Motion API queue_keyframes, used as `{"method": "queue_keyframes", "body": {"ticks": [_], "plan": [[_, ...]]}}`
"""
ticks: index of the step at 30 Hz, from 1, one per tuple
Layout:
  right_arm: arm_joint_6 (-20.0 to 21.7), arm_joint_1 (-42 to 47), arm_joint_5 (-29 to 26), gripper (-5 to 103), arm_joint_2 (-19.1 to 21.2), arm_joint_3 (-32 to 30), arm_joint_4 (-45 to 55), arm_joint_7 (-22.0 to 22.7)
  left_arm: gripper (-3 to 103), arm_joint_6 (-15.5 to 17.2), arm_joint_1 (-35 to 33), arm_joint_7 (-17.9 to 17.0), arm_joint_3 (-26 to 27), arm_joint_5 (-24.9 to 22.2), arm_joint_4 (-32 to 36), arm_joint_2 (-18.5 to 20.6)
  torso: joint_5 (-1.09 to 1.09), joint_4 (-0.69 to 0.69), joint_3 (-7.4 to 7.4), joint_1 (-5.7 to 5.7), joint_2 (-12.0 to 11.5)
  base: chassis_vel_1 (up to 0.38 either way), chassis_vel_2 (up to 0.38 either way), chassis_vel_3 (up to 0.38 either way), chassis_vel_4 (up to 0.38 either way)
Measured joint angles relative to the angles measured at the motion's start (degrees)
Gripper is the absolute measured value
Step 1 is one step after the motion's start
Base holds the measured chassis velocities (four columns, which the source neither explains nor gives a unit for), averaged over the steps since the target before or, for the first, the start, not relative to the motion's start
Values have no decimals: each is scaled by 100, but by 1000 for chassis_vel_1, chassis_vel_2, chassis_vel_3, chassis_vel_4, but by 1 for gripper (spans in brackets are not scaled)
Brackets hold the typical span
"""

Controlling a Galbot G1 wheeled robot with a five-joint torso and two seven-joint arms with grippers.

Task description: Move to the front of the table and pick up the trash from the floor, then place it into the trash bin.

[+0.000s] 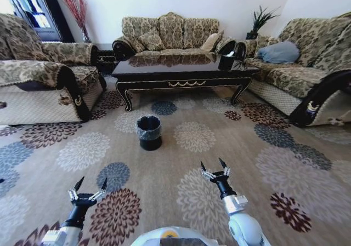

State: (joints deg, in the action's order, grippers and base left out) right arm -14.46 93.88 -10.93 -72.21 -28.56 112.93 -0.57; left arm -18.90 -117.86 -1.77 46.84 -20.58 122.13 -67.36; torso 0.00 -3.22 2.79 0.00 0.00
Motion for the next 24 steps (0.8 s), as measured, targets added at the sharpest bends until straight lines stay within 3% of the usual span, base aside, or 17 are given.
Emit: {"method": "queue_keyframes", "body": {"ticks": [24], "plan": [[0, 0, 0, 100, 0, 0, 0, 0, 100, 0, 0, 0, 0, 0, 0, 0, 0, -1, 1, 0, 0, 163, -157, -164, 163]]}}
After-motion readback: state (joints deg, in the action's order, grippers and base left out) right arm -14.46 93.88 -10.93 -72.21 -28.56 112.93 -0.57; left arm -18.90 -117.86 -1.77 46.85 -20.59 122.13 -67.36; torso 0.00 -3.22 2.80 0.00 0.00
